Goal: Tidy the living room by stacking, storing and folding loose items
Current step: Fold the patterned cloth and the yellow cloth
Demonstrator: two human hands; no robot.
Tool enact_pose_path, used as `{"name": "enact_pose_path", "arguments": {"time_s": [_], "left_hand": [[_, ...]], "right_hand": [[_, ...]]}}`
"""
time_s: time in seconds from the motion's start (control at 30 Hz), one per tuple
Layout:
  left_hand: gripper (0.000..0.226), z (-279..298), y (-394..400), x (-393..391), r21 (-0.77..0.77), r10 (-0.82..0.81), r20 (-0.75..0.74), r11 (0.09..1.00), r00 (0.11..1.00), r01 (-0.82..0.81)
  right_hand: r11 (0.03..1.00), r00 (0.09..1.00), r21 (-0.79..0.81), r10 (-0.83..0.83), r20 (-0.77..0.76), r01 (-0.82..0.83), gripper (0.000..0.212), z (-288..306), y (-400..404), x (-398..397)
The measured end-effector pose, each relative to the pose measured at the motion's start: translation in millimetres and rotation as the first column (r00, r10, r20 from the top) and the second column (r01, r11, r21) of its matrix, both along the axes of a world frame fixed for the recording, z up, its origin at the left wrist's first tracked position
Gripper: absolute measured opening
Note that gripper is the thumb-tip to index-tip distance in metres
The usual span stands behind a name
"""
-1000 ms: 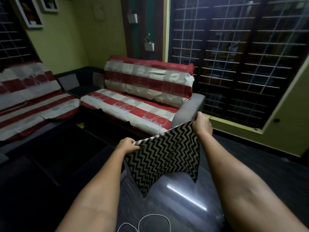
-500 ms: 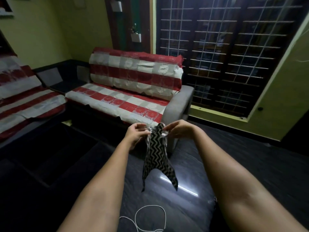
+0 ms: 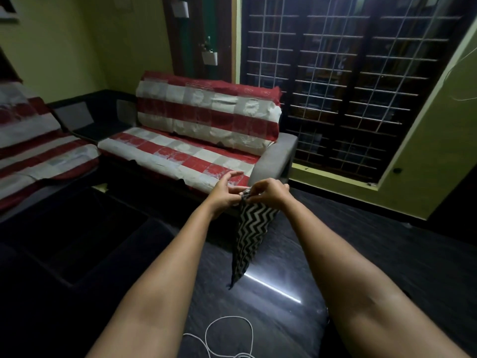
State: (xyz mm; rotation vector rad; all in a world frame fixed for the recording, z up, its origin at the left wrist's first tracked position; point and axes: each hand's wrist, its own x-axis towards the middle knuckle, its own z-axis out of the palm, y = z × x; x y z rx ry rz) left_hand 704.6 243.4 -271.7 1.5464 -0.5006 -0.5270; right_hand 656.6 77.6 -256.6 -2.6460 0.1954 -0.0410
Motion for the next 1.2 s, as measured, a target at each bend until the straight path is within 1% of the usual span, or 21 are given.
{"name": "enact_pose_path", "arguments": {"time_s": [0.03, 0.1, 0.2, 0.27, 0.3, 0.33, 0.37, 0.43, 0.47, 0.5, 0.57, 0.6, 0.67, 0.73, 0.8, 0.9, 1.0, 1.1, 1.13, 1.17, 1.2], "left_hand": [[0.067, 4, 0, -1, 0.025, -0.014, 0.026, 1.000, 1.000, 0.013], [0.066, 11, 2, -4, 0.066, -0.027, 0.066, 0.998, 0.997, 0.023], [0.066, 15, 1, -7, 0.136, -0.047, 0.174, 0.990, 0.984, 0.024], [0.062, 15, 1, -7, 0.175, -0.056, 0.271, 0.984, 0.961, 0.008], [0.056, 15, 1, -5, 0.193, -0.057, 0.317, 0.981, 0.947, -0.006], [0.048, 17, 2, -2, 0.209, -0.055, 0.363, 0.978, 0.930, -0.023], [0.039, 18, 4, 2, 0.224, -0.046, 0.411, 0.973, 0.910, -0.052], [0.027, 21, 9, 10, 0.241, -0.006, 0.511, 0.961, 0.860, -0.136], [0.026, 21, 12, 12, 0.265, -0.002, 0.557, 0.948, 0.831, -0.176], [0.025, 19, 15, 14, 0.306, -0.015, 0.598, 0.928, 0.801, -0.212], [0.023, 10, 19, 14, 0.387, -0.055, 0.664, 0.879, 0.746, -0.279], [0.022, 2, 21, 14, 0.410, -0.061, 0.679, 0.858, 0.732, -0.309], [0.022, -13, 21, 12, 0.437, -0.052, 0.677, 0.830, 0.734, -0.345], [0.022, -23, 20, 12, 0.429, -0.011, 0.691, 0.811, 0.722, -0.398], [0.023, -24, 19, 13, 0.420, 0.046, 0.709, 0.774, 0.704, -0.473], [0.024, -20, 13, 11, 0.370, 0.101, 0.745, 0.760, 0.659, -0.534], [0.028, -10, 1, 8, 0.283, 0.158, 0.793, 0.760, 0.588, -0.585], [0.025, 0, -11, 2, 0.213, 0.228, 0.811, 0.743, 0.539, -0.634], [0.025, 2, -13, 1, 0.201, 0.240, 0.816, 0.736, 0.526, -0.647], [0.025, 4, -13, 1, 0.194, 0.247, 0.821, 0.727, 0.514, -0.659], [0.027, 4, -10, 2, 0.194, 0.254, 0.822, 0.716, 0.510, -0.670]], "right_hand": [[1.000, 1.000, -0.021, -0.003, 0.005, 0.003, 0.022, 2, 1, -1], [1.000, 1.000, 0.008, -0.008, 0.014, 0.008, 0.020, 4, 2, -3], [0.987, 0.999, 0.160, 0.027, 0.042, -0.033, 0.013, 6, 0, -7], [0.971, 0.997, 0.233, 0.036, 0.065, -0.051, 0.015, 8, 1, -10], [0.970, 0.999, 0.240, 0.039, 0.033, -0.046, 0.020, 8, 2, -10], [0.973, 0.998, 0.229, 0.046, -0.050, -0.034, 0.026, 8, 1, -10], [0.981, 0.981, 0.194, 0.056, -0.187, -0.019, 0.032, 8, -2, -10], [0.997, 0.880, 0.008, 0.076, -0.468, -0.082, 0.042, 4, -14, -13], [0.983, 0.844, -0.118, 0.054, -0.534, -0.138, 0.044, 1, -22, -17], [0.954, 0.850, -0.240, 0.026, -0.526, -0.178, 0.042, -3, -28, -18], [0.884, 0.921, -0.429, 0.003, -0.390, -0.185, 0.037, -8, -34, -21], [0.833, 0.945, -0.512, 0.040, -0.325, -0.211, 0.033, -6, -32, -23], [0.681, 0.951, -0.665, 0.191, -0.243, -0.307, 0.027, -4, -26, -24], [0.557, 0.928, -0.752, 0.310, -0.205, -0.352, 0.030, -2, -19, -27], [0.505, 0.916, -0.782, 0.346, -0.205, -0.366, 0.039, 0, -16, -30], [0.496, 0.907, -0.780, 0.365, -0.210, -0.381, 0.045, 5, -12, -33], [0.461, 0.854, -0.776, 0.488, -0.183, -0.430, 0.035, 15, -7, -39], [0.461, 0.796, -0.745, 0.586, -0.153, -0.482, 0.031, 23, 8, -42], [0.502, 0.804, -0.711, 0.576, -0.149, -0.492, 0.032, 25, 14, -43], [0.591, 0.833, -0.645, 0.538, -0.133, -0.485, 0.033, 28, 16, -44], [0.710, 0.879, -0.541, 0.461, -0.127, -0.450, 0.033, 32, 15, -43]]}}
